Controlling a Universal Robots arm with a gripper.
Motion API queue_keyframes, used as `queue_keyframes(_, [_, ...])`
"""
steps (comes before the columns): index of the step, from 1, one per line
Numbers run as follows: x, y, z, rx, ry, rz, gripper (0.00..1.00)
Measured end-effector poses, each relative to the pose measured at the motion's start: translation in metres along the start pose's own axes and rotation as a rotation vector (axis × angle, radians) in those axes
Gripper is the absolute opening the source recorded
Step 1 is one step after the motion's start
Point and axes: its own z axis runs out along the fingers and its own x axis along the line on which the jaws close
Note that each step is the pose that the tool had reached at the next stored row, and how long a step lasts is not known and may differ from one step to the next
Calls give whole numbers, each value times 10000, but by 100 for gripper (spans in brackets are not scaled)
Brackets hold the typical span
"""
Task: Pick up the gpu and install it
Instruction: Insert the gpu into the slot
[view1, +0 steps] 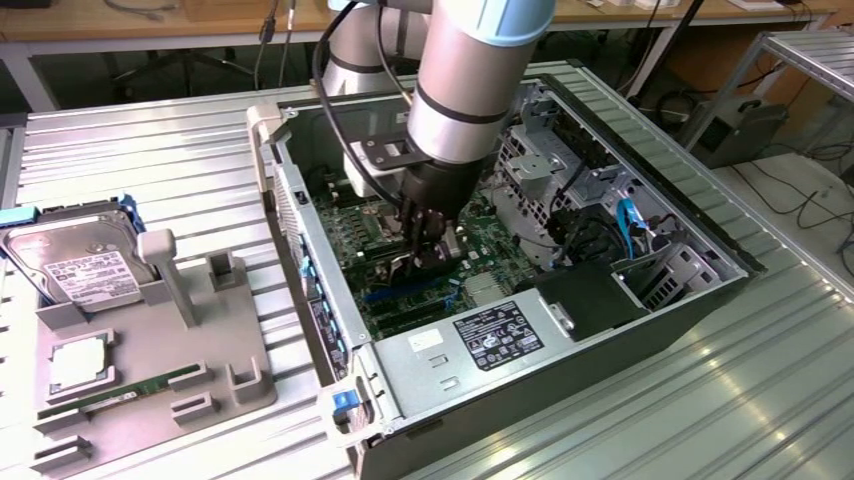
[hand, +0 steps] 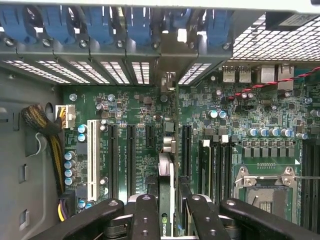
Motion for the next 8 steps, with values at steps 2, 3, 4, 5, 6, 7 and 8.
queue_keyframes(2, [0, 1, 6, -1, 2, -2, 26])
queue_keyframes(3, [0, 1, 11, -1, 0, -1, 26])
queue_keyframes(4, [1, 1, 18, -1, 2, 0, 26])
queue_keyframes(5, [1, 1, 27, 0, 0, 0, 26])
queue_keyframes(6, [2, 0, 38, -2, 3, 0, 26])
queue_keyframes(7, [3, 0, 46, -4, 6, 0, 26])
queue_keyframes(8, [4, 0, 57, -5, 9, 0, 26])
